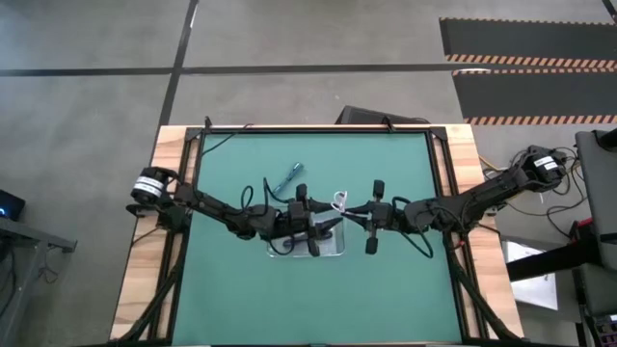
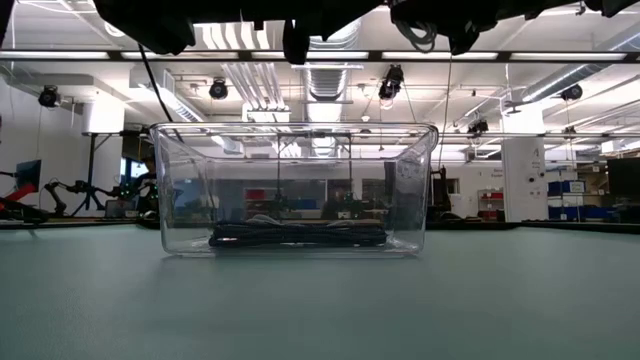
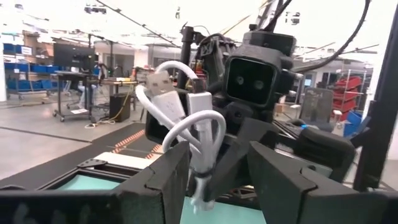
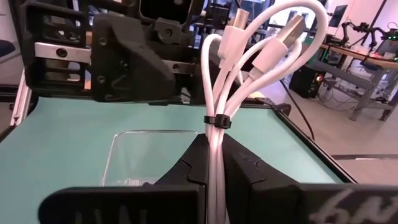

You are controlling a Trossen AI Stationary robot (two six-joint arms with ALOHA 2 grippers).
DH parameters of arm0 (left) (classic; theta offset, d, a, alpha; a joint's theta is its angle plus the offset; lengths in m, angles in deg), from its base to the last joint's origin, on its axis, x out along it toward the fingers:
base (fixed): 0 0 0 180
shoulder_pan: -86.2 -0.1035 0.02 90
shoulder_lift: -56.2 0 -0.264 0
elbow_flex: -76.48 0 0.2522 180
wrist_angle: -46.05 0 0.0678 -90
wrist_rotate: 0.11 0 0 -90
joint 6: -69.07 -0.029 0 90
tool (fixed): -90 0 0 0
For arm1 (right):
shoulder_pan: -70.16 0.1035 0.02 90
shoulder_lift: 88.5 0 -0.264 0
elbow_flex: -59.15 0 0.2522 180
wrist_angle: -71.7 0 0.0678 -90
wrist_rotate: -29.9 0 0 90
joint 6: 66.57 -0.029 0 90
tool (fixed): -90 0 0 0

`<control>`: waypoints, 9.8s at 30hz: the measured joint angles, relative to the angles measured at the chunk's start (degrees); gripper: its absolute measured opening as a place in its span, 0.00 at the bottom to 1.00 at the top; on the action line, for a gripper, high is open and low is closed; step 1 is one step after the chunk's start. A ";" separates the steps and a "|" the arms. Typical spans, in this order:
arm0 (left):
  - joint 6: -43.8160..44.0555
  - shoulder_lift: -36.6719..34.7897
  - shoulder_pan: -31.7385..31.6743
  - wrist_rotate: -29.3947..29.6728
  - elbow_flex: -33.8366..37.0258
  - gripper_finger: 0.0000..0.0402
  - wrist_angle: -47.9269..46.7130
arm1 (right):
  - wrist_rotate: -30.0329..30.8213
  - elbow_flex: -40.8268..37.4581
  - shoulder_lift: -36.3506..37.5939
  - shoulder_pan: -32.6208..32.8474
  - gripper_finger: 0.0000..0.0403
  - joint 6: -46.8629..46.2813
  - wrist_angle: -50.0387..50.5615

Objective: Pick and place USB-C Cables
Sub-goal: Put the white charger cable into the transparent bin, then put the blue charger cable into the transparent bin

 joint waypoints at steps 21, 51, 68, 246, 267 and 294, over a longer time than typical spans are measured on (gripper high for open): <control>-0.12 0.00 -0.29 0.26 -0.13 0.01 -0.23 | -0.55 0.00 -0.07 0.04 0.05 0.00 0.97; 3.15 -13.35 3.12 0.37 -0.02 0.00 -32.54 | -0.14 0.22 0.74 0.04 0.46 -2.61 4.97; 14.99 -18.21 3.10 -0.33 -12.32 0.00 -75.94 | -0.08 0.33 7.96 0.04 0.45 -3.65 15.09; 11.52 -3.04 -34.91 -15.63 -8.15 0.27 -86.99 | -0.05 0.33 12.07 -0.09 0.45 -4.00 21.60; 11.91 -3.06 -34.80 -17.48 -0.42 0.27 -76.58 | -0.07 0.33 12.07 -0.11 0.45 -4.13 21.60; 12.07 -3.08 -34.78 -17.46 4.44 0.12 -73.26 | -0.07 0.33 12.07 -0.11 0.45 -4.13 21.57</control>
